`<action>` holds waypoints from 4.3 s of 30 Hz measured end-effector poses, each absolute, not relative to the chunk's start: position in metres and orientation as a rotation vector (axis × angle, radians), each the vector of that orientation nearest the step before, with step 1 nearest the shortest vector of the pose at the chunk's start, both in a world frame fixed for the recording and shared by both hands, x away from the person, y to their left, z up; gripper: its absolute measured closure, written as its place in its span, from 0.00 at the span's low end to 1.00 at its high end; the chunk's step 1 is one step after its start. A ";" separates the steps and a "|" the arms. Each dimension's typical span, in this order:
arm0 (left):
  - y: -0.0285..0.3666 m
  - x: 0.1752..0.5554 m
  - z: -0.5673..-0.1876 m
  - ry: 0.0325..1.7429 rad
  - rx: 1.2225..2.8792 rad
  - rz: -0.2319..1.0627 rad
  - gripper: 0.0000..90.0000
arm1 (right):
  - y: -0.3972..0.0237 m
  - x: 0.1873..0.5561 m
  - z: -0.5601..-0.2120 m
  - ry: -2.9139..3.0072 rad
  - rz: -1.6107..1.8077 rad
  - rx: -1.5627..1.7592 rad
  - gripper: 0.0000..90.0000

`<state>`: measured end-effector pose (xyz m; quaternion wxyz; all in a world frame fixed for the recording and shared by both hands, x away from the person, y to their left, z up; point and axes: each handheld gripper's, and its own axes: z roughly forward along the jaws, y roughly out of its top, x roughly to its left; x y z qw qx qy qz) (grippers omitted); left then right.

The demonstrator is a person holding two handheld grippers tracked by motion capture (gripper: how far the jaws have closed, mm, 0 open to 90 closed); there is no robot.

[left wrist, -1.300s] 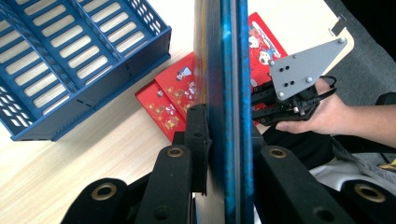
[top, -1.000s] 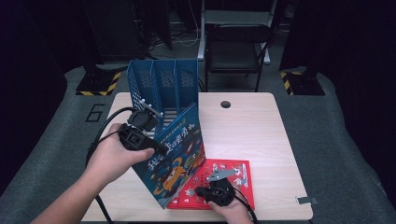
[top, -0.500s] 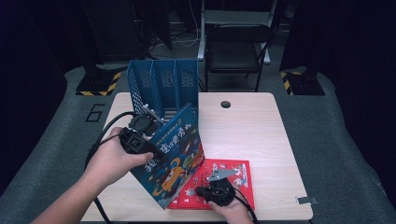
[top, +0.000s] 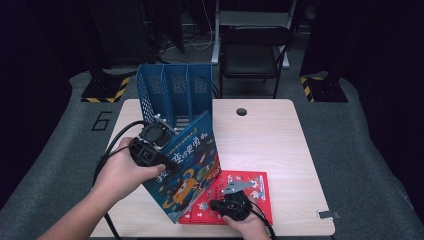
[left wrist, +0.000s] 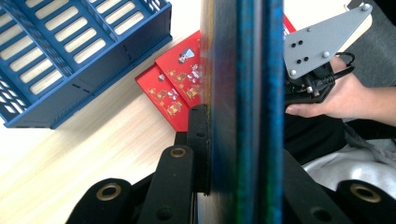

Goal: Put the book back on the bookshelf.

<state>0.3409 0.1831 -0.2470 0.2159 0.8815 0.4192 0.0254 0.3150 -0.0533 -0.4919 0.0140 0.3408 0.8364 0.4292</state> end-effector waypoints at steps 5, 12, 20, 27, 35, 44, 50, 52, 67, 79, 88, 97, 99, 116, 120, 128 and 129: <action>0.179 0.342 -0.246 1.144 2.456 0.076 0.91 | -0.054 0.315 -0.492 2.612 1.346 1.058 0.95; 0.176 0.342 -0.240 1.130 2.470 0.093 0.92 | -0.055 0.316 -0.492 2.617 1.346 1.045 0.95; 0.171 0.341 -0.230 1.109 2.479 0.108 0.92 | -0.054 0.316 -0.492 2.610 1.347 1.059 0.95; 0.166 0.344 -0.238 1.097 2.504 0.104 0.92 | -0.055 0.316 -0.492 2.611 1.348 1.064 0.95; 0.156 0.346 -0.239 1.033 2.521 0.109 0.92 | -0.055 0.317 -0.492 2.614 1.345 1.056 0.95; 0.145 0.345 -0.242 0.998 2.548 0.105 0.91 | -0.056 0.316 -0.492 2.598 1.354 1.078 0.94; 0.146 0.344 -0.242 0.987 2.514 0.101 0.89 | -0.057 0.317 -0.492 2.588 1.347 1.066 0.94; 0.148 0.343 -0.241 0.986 2.493 0.083 0.87 | -0.057 0.317 -0.492 2.596 1.351 1.061 0.94; 0.155 0.333 -0.241 1.006 2.493 0.126 0.88 | -0.057 0.317 -0.492 2.603 1.346 1.060 0.94; 0.160 0.336 -0.240 1.035 2.483 0.122 0.92 | -0.053 0.315 -0.491 2.596 1.332 1.043 0.95; 0.159 0.343 -0.237 1.059 2.443 0.112 0.92 | -0.039 0.295 -0.487 2.571 1.352 0.899 1.00; 0.153 0.344 -0.234 1.050 2.417 0.150 0.92 | -0.028 0.280 -0.483 2.564 1.381 0.782 1.00; 0.151 0.346 -0.235 1.048 2.415 0.145 0.92 | -0.025 0.276 -0.483 2.580 1.370 0.799 1.00; 0.141 0.353 -0.247 1.073 2.501 0.099 0.87 | -0.014 0.274 -0.486 2.608 1.380 0.819 1.00; 0.136 0.354 -0.246 1.069 2.529 0.102 0.91 | -0.009 0.274 -0.485 2.610 1.377 0.781 1.00; 0.134 0.357 -0.246 1.096 2.516 0.091 0.92 | 0.003 0.271 -0.486 2.621 1.399 0.766 1.00; 0.134 0.357 -0.246 1.098 2.514 0.095 0.92 | 0.005 0.271 -0.486 2.614 1.411 0.770 1.00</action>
